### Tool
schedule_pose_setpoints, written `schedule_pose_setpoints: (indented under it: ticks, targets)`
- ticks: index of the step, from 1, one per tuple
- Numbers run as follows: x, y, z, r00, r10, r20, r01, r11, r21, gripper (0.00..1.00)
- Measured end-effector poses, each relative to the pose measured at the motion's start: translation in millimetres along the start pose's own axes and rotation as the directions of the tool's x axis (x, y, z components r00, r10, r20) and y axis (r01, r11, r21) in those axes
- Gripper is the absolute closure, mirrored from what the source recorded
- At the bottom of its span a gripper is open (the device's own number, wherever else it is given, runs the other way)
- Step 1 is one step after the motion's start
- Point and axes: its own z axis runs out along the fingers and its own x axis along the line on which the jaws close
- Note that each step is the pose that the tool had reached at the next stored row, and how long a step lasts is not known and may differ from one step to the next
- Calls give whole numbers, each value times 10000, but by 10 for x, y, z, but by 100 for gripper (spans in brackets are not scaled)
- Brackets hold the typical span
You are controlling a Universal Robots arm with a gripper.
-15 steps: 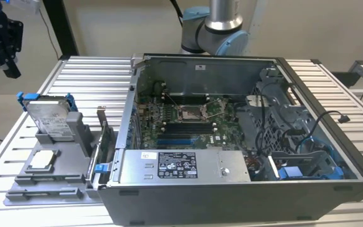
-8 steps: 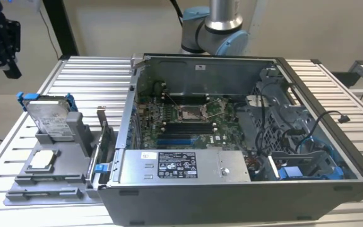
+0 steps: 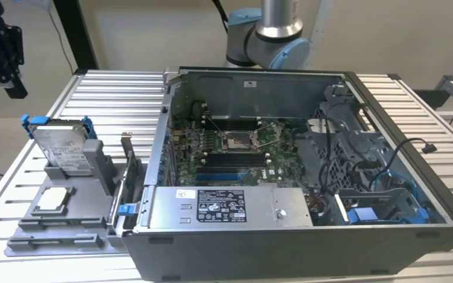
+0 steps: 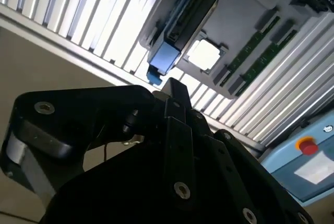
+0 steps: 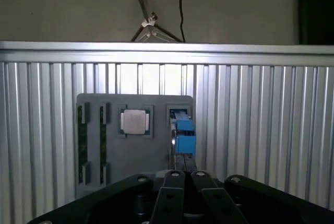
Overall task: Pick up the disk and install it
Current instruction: 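Pick up the disk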
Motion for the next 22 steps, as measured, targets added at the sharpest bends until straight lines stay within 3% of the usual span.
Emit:
schedule_pose_setpoints:
  ticks: [6,17,18,22]
  targets:
    - [0,0,3,9997,-260,-3,260,9997,-4,100]
    - [0,0,4,9996,-292,-4,292,9996,-4,100]
    - [0,0,4,9996,-294,-4,294,9996,-5,0]
    - [0,0,4,9995,-304,-4,304,9995,-5,0]
